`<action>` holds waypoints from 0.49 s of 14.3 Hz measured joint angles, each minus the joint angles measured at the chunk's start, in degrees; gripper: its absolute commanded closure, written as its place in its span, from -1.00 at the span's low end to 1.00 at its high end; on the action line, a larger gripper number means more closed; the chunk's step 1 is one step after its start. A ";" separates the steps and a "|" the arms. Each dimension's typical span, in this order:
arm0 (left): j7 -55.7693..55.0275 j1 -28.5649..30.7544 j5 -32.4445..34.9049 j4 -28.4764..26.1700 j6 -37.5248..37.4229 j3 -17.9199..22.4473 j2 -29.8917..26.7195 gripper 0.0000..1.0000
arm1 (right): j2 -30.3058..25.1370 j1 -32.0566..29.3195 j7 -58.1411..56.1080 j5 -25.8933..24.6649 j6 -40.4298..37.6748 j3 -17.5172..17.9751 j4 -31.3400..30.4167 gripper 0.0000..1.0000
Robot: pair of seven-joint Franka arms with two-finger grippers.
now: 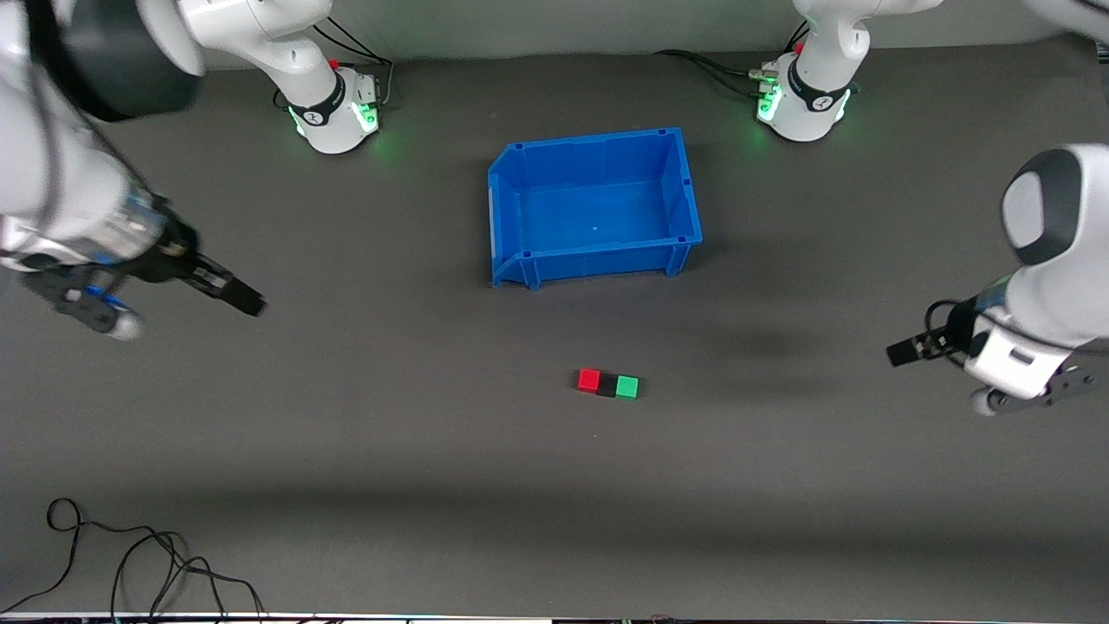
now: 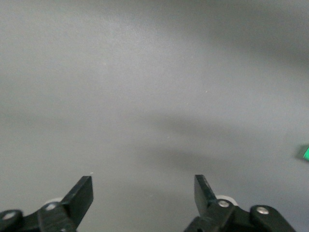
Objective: Attach green and red cubes to black cube
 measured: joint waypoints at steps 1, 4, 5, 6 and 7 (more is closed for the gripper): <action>1.79 0.23 0.06 -0.60 -0.49 0.00 -1.05 -0.79 | -0.85 -4.17 -4.79 -0.06 -0.24 2.40 -0.30 -1.00; 7.82 1.03 0.12 -0.88 -2.70 0.03 -2.87 -0.89 | -1.93 -11.17 -18.38 -0.08 -0.30 4.89 -0.49 -1.00; 9.14 1.27 0.14 -0.87 -3.01 0.13 -3.47 -0.98 | -2.08 -11.97 -21.54 -0.10 -0.30 4.73 -0.49 -1.00; 10.35 1.46 0.16 -0.88 -3.31 0.23 -4.17 -0.99 | -2.18 -12.15 -23.82 -0.10 -0.30 4.11 -0.50 -1.00; 11.40 1.58 0.16 -0.88 -3.46 0.30 -4.91 -0.99 | -2.24 -12.16 -25.66 -0.10 -0.30 3.35 -0.50 -1.00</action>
